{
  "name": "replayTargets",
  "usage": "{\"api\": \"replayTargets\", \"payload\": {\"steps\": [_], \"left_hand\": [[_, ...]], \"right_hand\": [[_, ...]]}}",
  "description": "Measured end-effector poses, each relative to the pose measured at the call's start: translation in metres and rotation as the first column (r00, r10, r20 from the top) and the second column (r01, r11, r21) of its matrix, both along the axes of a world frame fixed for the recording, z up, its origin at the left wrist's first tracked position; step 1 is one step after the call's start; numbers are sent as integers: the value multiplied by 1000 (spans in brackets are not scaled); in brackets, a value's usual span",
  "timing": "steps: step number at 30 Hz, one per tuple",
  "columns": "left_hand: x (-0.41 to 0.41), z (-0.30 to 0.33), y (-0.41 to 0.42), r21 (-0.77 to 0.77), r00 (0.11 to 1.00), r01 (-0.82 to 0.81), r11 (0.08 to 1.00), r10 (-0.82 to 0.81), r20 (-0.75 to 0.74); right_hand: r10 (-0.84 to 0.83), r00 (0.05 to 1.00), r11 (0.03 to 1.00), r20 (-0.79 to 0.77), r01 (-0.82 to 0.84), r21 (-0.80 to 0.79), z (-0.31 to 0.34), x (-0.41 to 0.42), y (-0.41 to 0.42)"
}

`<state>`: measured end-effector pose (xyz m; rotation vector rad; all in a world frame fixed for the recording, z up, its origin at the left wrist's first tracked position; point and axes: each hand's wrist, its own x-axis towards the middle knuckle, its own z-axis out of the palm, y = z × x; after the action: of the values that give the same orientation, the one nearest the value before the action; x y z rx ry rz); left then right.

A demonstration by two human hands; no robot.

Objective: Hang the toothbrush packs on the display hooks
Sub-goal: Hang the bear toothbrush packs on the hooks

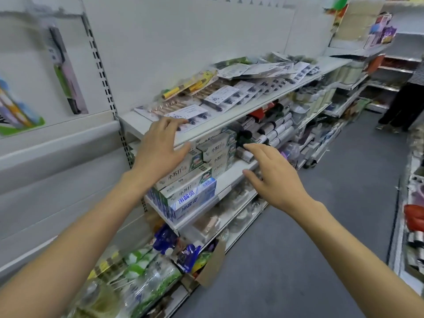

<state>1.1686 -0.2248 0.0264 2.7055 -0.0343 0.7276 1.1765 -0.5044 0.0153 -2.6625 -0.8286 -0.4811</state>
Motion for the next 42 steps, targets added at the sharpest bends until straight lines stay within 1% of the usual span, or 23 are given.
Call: {"api": "replayTargets", "payload": {"steps": [3,6,11,14,17,20,22,25,28,30,33,34,35,37,39,41,42], "left_hand": [[47,8,7,-29,998,-50,998,49,-29],[91,14,16,-21,994,-86,996,85,-66],[161,17,35,-49,984,-152,987,146,-101],[203,19,44,-29,973,-196,980,191,-131],[242,26,52,-29,958,-251,968,244,-153],[277,32,63,-1,933,-321,947,316,-173],[294,36,67,-28,907,-371,928,356,-223],[309,39,67,-77,885,-402,912,366,-287],[313,41,70,-115,891,-370,922,316,-326],[312,43,70,-62,878,-386,920,346,-329],[311,45,64,63,822,-471,880,464,-331],[311,45,61,83,801,-497,864,494,-338],[311,46,60,72,792,-511,856,502,-347],[309,48,57,-52,821,-500,865,454,-345],[306,49,54,-172,865,-468,867,409,-292],[301,50,53,-242,889,-455,857,421,-180],[297,51,52,-282,892,-451,846,440,-106]], "right_hand": [[12,1000,1000,-23,-11,17,2,44,-2],[49,998,999,-45,-49,7,6,89,0],[118,992,993,-39,-116,37,12,179,5],[178,984,982,-30,-175,67,13,241,11],[239,971,966,33,-241,99,25,305,18],[266,951,952,160,-285,113,41,368,30],[252,944,959,213,-273,79,50,408,40],[198,937,980,288,-193,-47,56,453,60],[165,949,978,270,-121,-170,57,470,79],[133,959,972,251,-76,-224,57,472,90],[106,945,984,309,-54,-172,59,482,100],[102,942,988,321,-57,-146,62,486,102],[103,937,992,335,-71,-108,67,487,103],[133,923,987,362,-156,34,78,485,102],[149,922,962,357,-219,163,90,484,100],[178,927,937,330,-262,232,102,483,100],[219,929,908,297,-306,287,106,482,100]]}}
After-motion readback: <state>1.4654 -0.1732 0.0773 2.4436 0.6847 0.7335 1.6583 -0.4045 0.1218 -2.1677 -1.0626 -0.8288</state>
